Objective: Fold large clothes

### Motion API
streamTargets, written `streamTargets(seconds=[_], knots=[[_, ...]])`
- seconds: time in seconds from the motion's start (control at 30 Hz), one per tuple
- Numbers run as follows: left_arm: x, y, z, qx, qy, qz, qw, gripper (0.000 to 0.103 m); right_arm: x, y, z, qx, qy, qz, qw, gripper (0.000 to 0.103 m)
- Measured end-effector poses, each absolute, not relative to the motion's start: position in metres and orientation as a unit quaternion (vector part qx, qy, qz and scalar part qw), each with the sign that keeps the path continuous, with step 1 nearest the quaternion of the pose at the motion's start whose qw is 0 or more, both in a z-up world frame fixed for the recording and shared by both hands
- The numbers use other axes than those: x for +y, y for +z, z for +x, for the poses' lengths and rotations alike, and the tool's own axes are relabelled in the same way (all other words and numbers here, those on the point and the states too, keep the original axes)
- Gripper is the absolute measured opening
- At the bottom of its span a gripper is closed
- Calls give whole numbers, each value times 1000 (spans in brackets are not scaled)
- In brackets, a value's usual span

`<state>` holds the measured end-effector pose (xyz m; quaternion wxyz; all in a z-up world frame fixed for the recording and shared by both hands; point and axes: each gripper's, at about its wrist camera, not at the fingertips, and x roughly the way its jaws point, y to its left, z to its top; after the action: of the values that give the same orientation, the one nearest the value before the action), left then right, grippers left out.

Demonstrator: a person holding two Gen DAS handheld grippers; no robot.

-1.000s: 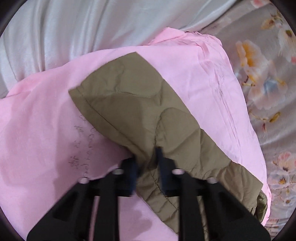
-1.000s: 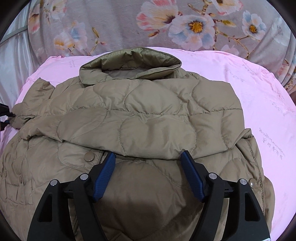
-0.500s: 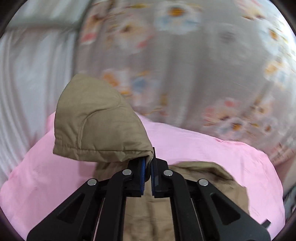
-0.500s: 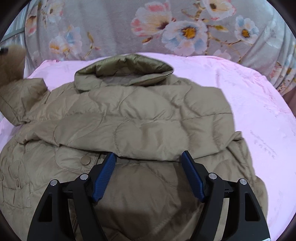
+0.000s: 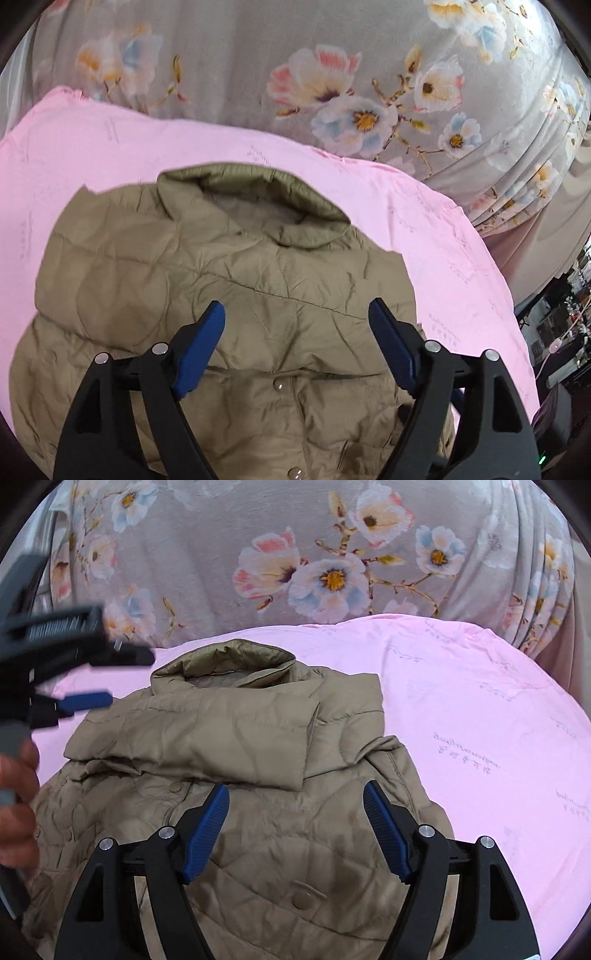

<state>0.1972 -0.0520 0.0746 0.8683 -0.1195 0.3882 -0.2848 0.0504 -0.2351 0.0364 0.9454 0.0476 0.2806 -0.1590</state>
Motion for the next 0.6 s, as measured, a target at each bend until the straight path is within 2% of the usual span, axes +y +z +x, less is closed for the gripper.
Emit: streamTargets(seconds=[0.17, 0.37, 0.6], knots=[[9, 59, 214, 398, -241, -174, 868, 79, -254, 45, 56, 288, -130, 89, 945, 77], [96, 13, 258, 445, -169, -308, 824, 79, -278, 44, 94, 318, -100, 147, 931, 79], [128, -25, 284, 465, -161, -387, 780, 78, -299, 23, 138, 355, -91, 200, 909, 79]])
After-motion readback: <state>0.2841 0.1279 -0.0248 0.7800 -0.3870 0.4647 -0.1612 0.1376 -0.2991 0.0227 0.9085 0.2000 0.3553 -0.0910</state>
